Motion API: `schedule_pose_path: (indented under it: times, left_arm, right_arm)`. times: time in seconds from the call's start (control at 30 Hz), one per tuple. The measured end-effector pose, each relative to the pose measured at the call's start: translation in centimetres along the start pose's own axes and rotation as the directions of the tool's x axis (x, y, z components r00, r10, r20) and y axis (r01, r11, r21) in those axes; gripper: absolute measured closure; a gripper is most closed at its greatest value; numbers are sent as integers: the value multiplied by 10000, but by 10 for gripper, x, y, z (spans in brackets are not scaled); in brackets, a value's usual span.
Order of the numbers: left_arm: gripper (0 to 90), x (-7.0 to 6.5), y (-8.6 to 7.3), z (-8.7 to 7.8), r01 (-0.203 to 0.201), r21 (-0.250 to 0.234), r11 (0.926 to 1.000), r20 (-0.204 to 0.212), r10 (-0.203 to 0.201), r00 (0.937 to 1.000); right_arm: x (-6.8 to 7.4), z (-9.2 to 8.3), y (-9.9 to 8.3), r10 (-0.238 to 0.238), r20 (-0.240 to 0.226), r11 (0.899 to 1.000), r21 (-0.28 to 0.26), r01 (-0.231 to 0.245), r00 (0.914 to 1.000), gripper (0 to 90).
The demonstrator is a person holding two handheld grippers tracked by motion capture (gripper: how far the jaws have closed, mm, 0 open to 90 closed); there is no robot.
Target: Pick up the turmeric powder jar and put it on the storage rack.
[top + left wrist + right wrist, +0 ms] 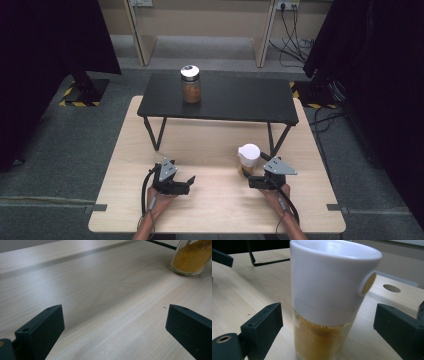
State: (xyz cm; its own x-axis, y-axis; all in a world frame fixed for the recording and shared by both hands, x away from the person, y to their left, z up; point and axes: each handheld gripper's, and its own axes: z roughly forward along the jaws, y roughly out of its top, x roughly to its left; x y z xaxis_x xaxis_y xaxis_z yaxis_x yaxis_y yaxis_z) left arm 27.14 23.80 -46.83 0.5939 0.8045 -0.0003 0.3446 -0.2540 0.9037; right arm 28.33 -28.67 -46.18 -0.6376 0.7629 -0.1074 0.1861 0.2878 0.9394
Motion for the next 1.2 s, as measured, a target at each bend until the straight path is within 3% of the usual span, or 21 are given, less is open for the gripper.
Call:
schedule_pose_path:
  times: [0.23, 0.4, 0.57, 0.87, 1.2]
  left_arm:
    - [11, 0, 0, 0, 5, -2, 10000, 10, -5, 10000]
    - [12, 0, 0, 0, 8, 4, 10000, 6, -8, 10000]
    - [12, 0, 0, 0, 25, 19, 10000, 4, -25, 10000]
    - [13, 1, 0, 0, 42, 29, 10000, 14, -42, 10000]
    - [14, 0, 1, 0, 38, 32, 10000, 2, -38, 10000]
  right_arm:
    - [0, 15, 7, 215, -68, 9998, 2, -215, 9997, 167]
    - [-5, 20, 8, 329, -321, 9994, 129, -325, 9989, 294]
    - [-3, 19, 11, 575, -200, 9981, 215, -571, 9981, 302]
    - [-1, 11, 15, 505, 10, 9987, 98, -505, 9987, 305]
    - [-5, -10, 44, 174, -253, 9992, -362, -183, 9995, 306]
